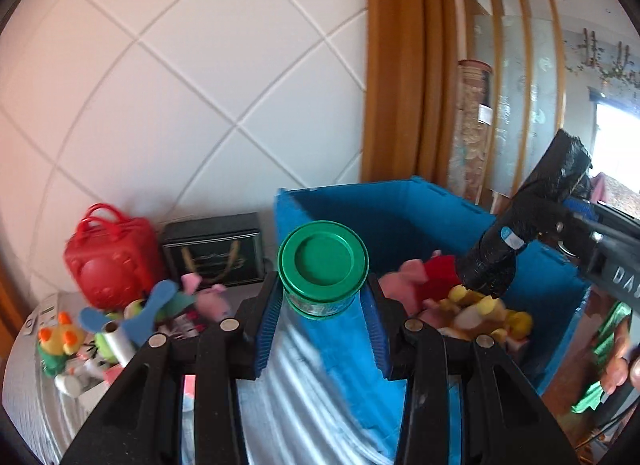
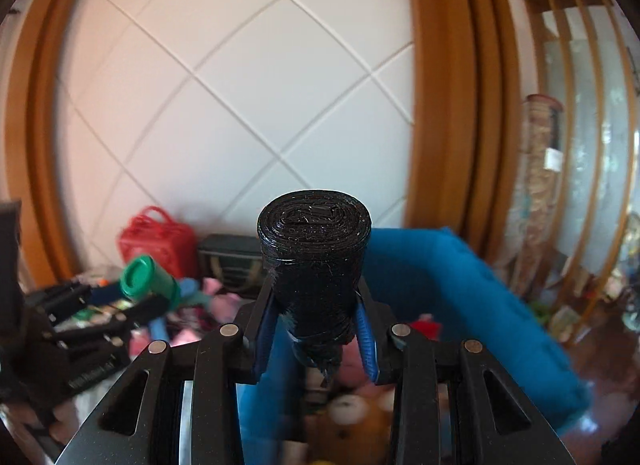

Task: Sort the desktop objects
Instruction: 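Carry the green jar and black roll into the blue crate and open both tools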

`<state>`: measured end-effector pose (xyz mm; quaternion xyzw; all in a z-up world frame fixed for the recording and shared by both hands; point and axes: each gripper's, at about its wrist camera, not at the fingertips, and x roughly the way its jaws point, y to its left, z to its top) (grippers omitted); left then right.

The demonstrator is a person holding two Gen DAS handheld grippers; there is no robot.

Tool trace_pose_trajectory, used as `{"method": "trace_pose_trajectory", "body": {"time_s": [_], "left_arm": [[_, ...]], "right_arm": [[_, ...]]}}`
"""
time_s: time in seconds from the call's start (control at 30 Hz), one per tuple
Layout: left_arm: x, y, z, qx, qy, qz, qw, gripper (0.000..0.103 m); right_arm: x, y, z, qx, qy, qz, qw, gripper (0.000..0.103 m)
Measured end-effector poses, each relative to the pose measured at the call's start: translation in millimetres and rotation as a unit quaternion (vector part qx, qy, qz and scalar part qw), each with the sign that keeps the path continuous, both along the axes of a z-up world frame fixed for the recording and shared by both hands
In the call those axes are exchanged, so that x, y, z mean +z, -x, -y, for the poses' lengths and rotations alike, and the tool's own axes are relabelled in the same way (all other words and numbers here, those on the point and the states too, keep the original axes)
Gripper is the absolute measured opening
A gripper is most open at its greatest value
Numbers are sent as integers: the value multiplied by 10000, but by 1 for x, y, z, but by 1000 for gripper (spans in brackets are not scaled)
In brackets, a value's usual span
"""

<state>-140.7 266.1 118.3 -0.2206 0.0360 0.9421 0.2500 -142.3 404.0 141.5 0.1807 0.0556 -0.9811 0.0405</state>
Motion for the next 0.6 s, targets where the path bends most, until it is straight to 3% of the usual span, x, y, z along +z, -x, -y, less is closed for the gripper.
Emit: {"method": "trace_pose_trajectory", "body": {"time_s": [0.17, 0.3, 0.5, 0.6], "left_arm": [[-2, 15, -84, -565, 309, 563, 9963, 40], [-18, 32, -142, -752, 748, 1262, 9863, 39], [-45, 47, -188, -713, 1412, 1945, 9681, 39], [-52, 48, -190, -518, 1638, 1940, 9658, 40]], "right_arm": [[-20, 27, -68, -423, -315, 580, 9969, 35], [-47, 53, -114, -646, -571, 1142, 9897, 35], [-83, 72, -167, -675, -837, 1838, 9771, 35], [-97, 80, -181, -672, -1015, 2026, 9717, 35]]}}
